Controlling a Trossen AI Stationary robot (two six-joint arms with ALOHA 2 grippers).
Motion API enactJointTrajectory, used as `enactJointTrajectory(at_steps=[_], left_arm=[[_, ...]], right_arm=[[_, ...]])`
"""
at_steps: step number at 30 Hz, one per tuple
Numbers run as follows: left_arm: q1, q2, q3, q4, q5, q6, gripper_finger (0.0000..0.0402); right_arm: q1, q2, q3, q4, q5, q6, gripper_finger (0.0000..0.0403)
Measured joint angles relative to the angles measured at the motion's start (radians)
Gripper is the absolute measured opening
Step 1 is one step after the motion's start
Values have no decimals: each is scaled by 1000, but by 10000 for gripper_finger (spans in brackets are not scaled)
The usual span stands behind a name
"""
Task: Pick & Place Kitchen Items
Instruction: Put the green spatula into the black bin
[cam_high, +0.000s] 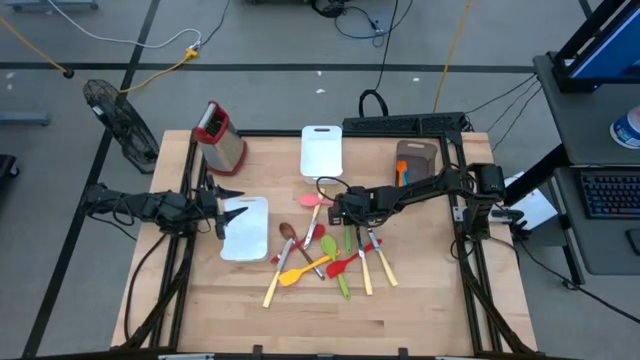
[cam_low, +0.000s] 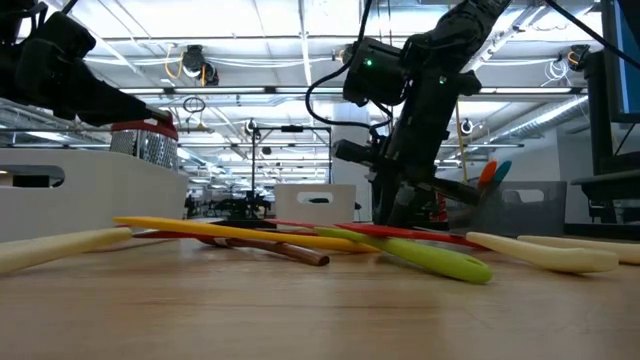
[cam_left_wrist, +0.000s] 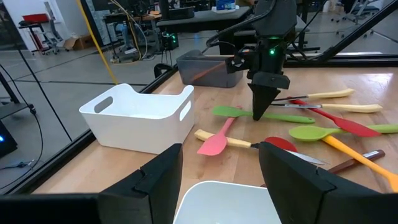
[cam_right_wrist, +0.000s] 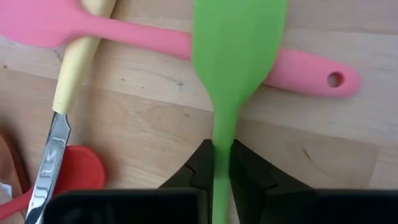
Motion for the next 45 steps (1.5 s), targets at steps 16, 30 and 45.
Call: enactJointTrajectory(at_steps=[16, 30, 45], left_arm=[[0, 0, 0, -1, 1, 0, 218], [0, 0, 0, 0, 1, 0, 218], [0, 0, 0, 8, 2, -8, 218]], right_arm=[[-2, -137, 0, 136, 8, -44, 9], [-2, -404, 1, 115, -49, -136, 10], [-5, -823, 1, -322, 143, -49, 4]])
